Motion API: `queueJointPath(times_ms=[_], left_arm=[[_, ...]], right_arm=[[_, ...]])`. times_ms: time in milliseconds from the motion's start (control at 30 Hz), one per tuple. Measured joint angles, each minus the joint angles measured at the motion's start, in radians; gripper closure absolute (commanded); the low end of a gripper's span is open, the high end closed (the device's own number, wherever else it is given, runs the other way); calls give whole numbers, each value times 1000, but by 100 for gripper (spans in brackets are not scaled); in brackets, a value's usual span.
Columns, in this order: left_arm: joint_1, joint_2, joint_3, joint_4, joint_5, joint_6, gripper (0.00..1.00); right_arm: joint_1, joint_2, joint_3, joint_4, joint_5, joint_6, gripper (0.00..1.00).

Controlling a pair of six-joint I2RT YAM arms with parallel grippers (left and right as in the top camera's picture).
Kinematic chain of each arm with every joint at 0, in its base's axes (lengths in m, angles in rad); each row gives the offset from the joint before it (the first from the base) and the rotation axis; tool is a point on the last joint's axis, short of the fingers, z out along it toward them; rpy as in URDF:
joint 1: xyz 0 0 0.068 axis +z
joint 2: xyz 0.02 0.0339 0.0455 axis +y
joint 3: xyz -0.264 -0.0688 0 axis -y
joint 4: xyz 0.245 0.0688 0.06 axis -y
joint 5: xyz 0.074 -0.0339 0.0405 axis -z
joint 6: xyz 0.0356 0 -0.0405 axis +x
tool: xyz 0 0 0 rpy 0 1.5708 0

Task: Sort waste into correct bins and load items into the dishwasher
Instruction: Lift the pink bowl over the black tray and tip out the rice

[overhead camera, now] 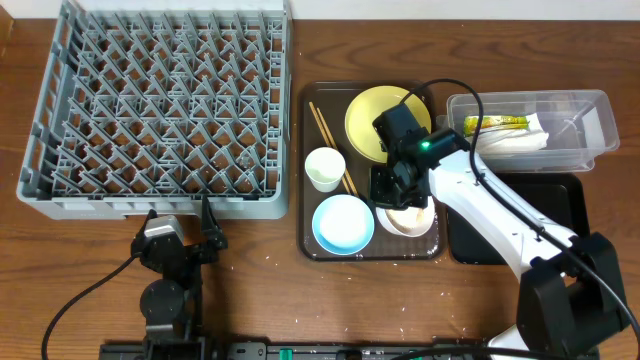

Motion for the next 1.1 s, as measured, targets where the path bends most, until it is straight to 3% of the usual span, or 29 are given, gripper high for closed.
queueJointPath(times_ms=[200,567,1100], left_arm=[[0,0,0,0,0,0,8],[0,0,0,0,0,0,8],[0,0,0,0,0,0,8]], right_arm=[[-71,-100,0,-44,-92,-104,99],[-435,-427,0,-202,-199,-359,99],[-962,-436,-278,-101,-689,-754,99]])
